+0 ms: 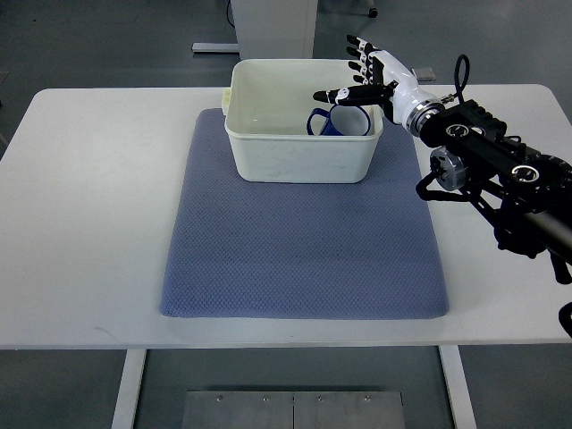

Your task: Place cup in box with right hand

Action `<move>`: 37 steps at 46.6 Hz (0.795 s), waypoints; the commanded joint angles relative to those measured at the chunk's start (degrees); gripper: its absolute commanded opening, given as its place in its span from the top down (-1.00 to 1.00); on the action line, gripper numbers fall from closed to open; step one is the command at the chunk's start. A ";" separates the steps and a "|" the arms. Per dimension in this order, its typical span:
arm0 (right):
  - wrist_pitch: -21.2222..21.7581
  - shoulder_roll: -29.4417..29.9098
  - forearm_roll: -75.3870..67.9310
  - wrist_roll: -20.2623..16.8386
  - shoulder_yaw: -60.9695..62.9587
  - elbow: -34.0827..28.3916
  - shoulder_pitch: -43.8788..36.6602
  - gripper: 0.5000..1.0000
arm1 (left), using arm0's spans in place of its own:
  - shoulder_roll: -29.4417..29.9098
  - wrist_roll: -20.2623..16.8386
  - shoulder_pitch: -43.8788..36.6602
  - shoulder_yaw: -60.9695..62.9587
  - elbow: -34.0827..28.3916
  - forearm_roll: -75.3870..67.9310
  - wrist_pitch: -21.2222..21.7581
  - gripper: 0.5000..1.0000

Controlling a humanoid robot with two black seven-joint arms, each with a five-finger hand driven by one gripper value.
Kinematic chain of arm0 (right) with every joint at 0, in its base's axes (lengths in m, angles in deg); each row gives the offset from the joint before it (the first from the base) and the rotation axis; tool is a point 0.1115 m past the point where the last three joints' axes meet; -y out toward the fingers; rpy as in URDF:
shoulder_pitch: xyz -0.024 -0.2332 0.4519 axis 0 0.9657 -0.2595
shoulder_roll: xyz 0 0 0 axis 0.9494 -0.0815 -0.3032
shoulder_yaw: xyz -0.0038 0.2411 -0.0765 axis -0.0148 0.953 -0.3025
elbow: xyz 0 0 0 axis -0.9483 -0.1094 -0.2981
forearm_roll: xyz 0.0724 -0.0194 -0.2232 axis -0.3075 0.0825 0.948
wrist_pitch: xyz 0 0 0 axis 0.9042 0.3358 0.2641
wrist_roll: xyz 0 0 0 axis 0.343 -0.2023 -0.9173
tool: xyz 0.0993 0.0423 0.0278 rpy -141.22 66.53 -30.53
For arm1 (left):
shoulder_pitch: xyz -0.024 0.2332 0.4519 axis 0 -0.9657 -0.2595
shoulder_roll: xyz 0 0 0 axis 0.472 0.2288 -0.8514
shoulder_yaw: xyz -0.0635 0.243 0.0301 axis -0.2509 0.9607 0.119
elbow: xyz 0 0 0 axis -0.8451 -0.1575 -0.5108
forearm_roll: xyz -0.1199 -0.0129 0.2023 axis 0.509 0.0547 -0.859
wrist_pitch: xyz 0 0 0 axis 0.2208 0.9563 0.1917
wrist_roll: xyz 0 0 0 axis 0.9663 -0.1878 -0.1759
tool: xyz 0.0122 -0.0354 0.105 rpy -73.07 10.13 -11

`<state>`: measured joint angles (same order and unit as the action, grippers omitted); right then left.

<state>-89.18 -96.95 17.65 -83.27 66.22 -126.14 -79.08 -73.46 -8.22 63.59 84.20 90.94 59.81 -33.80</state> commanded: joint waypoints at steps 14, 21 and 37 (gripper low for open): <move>0.14 -4.14 -0.01 0.07 5.00 -5.82 1.19 -1.00 | 0.00 -0.03 0.00 0.00 0.00 0.00 0.00 -1.00; 3.04 -6.16 -0.01 2.34 5.09 -6.95 3.30 -1.00 | 0.00 -0.03 0.00 0.00 0.00 0.00 0.00 -1.00; 5.68 -9.24 -8.09 6.57 9.22 -7.40 8.75 -1.00 | 0.00 -0.03 0.00 0.00 0.00 0.00 0.00 -1.00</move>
<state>-83.51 -105.13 12.46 -76.99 75.22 -133.58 -70.95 -73.46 -8.24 63.59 84.20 90.94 59.82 -33.80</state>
